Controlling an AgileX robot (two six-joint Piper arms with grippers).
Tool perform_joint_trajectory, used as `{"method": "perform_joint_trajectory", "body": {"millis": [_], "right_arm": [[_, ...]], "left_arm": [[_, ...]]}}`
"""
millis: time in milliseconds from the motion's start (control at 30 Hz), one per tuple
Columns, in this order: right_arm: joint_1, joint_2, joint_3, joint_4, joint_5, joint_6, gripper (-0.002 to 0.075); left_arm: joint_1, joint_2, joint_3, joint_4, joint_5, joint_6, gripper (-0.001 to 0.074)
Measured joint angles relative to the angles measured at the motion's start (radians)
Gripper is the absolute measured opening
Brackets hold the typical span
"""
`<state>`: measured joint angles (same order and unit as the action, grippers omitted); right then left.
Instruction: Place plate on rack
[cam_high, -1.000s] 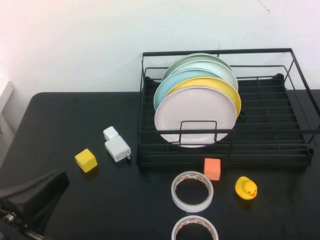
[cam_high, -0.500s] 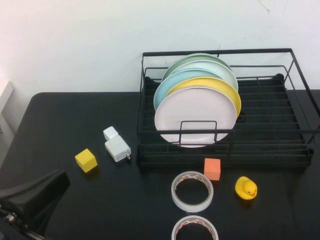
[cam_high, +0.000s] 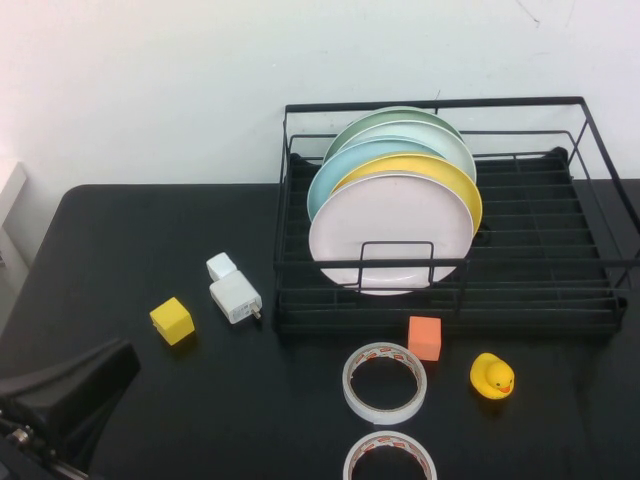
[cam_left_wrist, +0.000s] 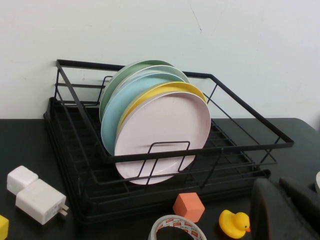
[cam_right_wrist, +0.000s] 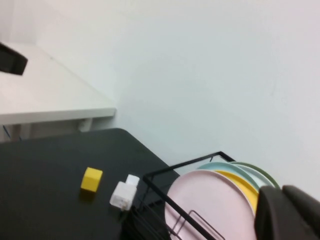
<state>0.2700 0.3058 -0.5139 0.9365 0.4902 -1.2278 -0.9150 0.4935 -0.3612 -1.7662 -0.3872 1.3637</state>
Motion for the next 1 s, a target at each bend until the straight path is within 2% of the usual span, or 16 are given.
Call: {"method": "perform_joint_trajectory", "body": {"millis": [200, 367, 433, 533, 700, 900, 1000], "right_arm": [[0.000, 0.000, 0.001, -0.020, -0.008, 0.000, -0.0002], [0.000, -0.002, 0.060, -0.038, -0.094, 0.016, -0.0002], [-0.004, -0.020, 0.109, -0.118, -0.156, 0.073, -0.0002], [-0.040, -0.055, 0.173, -0.328, -0.204, 0.308, -0.0002], [-0.181, -0.139, 0.263, -0.627, -0.181, 0.689, -0.0002], [-0.409, -0.237, 0.351, -0.887, -0.147, 0.844, -0.0002], [-0.461, -0.271, 0.392, -0.973, -0.138, 0.942, -0.0002]], "left_arm": [[0.000, 0.000, 0.000, 0.000, 0.002, 0.000, -0.0001], [0.000, 0.000, 0.000, 0.000, 0.002, -0.005, -0.0001], [0.000, 0.000, 0.000, 0.000, 0.002, -0.005, -0.0001], [0.000, 0.000, 0.000, 0.000, 0.002, -0.005, -0.0001], [0.000, 0.000, 0.000, 0.000, 0.002, -0.005, -0.0001], [0.000, 0.000, 0.000, 0.000, 0.002, -0.005, -0.0002], [0.000, 0.000, 0.000, 0.000, 0.002, -0.005, -0.0002]]}}
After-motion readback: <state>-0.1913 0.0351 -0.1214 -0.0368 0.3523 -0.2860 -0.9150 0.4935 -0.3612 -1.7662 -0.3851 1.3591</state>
